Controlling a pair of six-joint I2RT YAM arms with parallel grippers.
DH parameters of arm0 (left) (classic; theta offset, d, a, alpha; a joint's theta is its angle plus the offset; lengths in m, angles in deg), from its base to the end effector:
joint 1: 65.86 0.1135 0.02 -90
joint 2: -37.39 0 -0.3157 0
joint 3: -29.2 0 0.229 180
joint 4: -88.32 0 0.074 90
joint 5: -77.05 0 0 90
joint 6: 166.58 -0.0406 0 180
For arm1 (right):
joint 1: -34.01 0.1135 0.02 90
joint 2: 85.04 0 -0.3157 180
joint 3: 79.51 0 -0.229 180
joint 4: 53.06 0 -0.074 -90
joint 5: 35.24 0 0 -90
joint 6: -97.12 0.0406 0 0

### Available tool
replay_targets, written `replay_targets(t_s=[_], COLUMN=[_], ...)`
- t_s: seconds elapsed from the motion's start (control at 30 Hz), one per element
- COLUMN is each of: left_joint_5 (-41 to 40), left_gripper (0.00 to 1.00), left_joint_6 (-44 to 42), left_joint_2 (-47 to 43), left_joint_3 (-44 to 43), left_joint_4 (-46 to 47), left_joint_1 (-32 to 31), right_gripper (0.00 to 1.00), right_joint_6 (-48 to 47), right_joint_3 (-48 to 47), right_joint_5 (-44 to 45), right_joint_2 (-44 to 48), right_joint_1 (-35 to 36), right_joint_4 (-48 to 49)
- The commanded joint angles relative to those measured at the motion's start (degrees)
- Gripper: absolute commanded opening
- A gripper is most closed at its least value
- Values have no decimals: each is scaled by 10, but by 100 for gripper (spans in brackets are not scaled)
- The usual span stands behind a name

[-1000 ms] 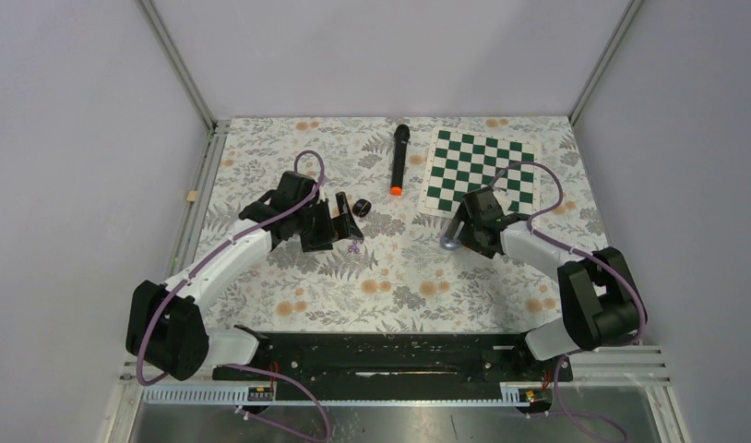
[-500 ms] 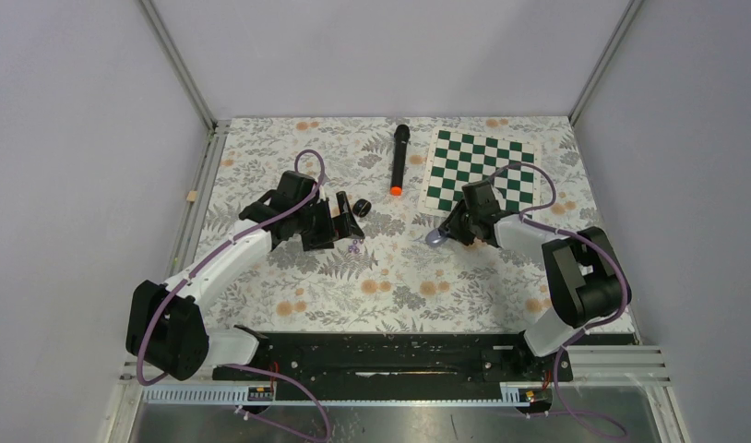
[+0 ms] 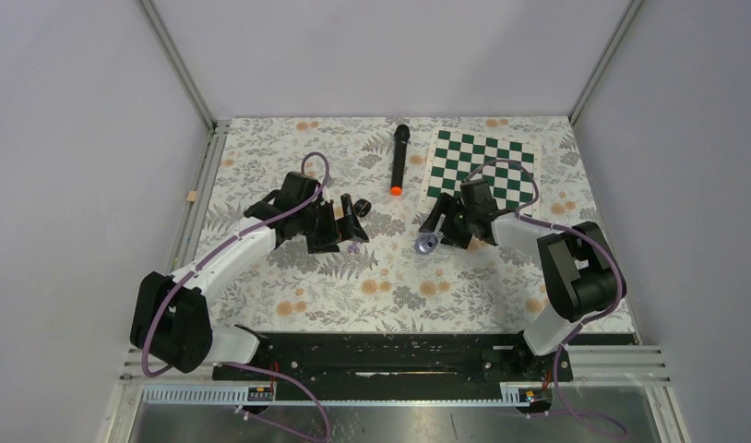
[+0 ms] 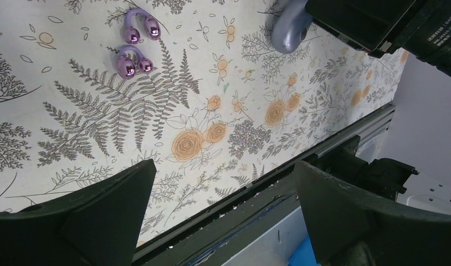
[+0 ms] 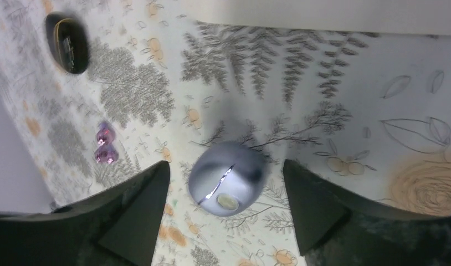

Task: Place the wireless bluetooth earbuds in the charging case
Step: Pick up the charging case from the center of the board.

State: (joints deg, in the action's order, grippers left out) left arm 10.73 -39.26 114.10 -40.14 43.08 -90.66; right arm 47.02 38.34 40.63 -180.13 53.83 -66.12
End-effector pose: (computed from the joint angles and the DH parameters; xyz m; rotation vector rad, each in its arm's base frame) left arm 0.2129 -0.1163 0.3030 -0.1016 2.6410 -0.9337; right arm 0.2967 0.1175 0.2219 0.3107 2.4689 0.7670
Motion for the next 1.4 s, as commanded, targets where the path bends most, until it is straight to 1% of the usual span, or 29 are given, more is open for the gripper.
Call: replay_targets(t_s=[0.0,0.07,0.17,0.2,0.27,0.3,0.33,0.4,0.5,0.53,0.6,0.63,0.7,0.87,1.0,1.13,1.23,1.37], left_joint_5=[27,24,20,21,24,23,23,23,22,19,14,13,12,1,-4,2,-1,-13], left_gripper=[99,99,99,99,99,99,99,99,99,99,99,99,99,99,99,99,99,99], left_joint_6=[-1,-5,-8,-8,-8,-7,-7,-7,-7,-8,-10,-11,-13,-24,-32,-34,-35,-28], left_joint_2=[-4,-9,-8,-3,4,6,8,7,0,-3,-7,-8,-8,-12,-14,-12,-15,-14], left_joint_3=[-1,0,-4,-6,-8,-8,-7,-6,-2,-1,1,2,4,4,3,1,1,-6], left_joint_4=[28,29,28,29,29,29,28,28,28,26,24,24,23,10,2,2,-4,-10], left_joint_1=[-2,-2,-3,-3,-4,-5,-5,-7,-7,-7,-7,-7,-7,-7,-7,-7,-7,-7], right_gripper=[90,89,73,69,69,70,72,77,89,91,91,88,78,71,70,66,59,43], right_joint_6=[-22,-11,50,69,104,133,148,164,199,215,247,258,261,263,266,253,234,217], right_joint_3=[21,48,82,81,55,40,26,3,-14,-14,-13,-18,-45,-90,-101,-122,-142,-145], right_joint_5=[7,35,42,48,86,110,115,111,128,134,156,168,170,181,185,185,177,162], right_joint_2=[43,80,116,120,119,115,106,85,65,62,57,48,24,-20,-33,-55,-74,-83], right_joint_1=[1,2,5,13,34,43,49,59,70,71,74,74,74,85,92,98,100,100], right_joint_4=[8,13,27,11,-66,-101,-125,-142,-157,-160,-153,-155,-163,-184,-192,-198,-205,-189])
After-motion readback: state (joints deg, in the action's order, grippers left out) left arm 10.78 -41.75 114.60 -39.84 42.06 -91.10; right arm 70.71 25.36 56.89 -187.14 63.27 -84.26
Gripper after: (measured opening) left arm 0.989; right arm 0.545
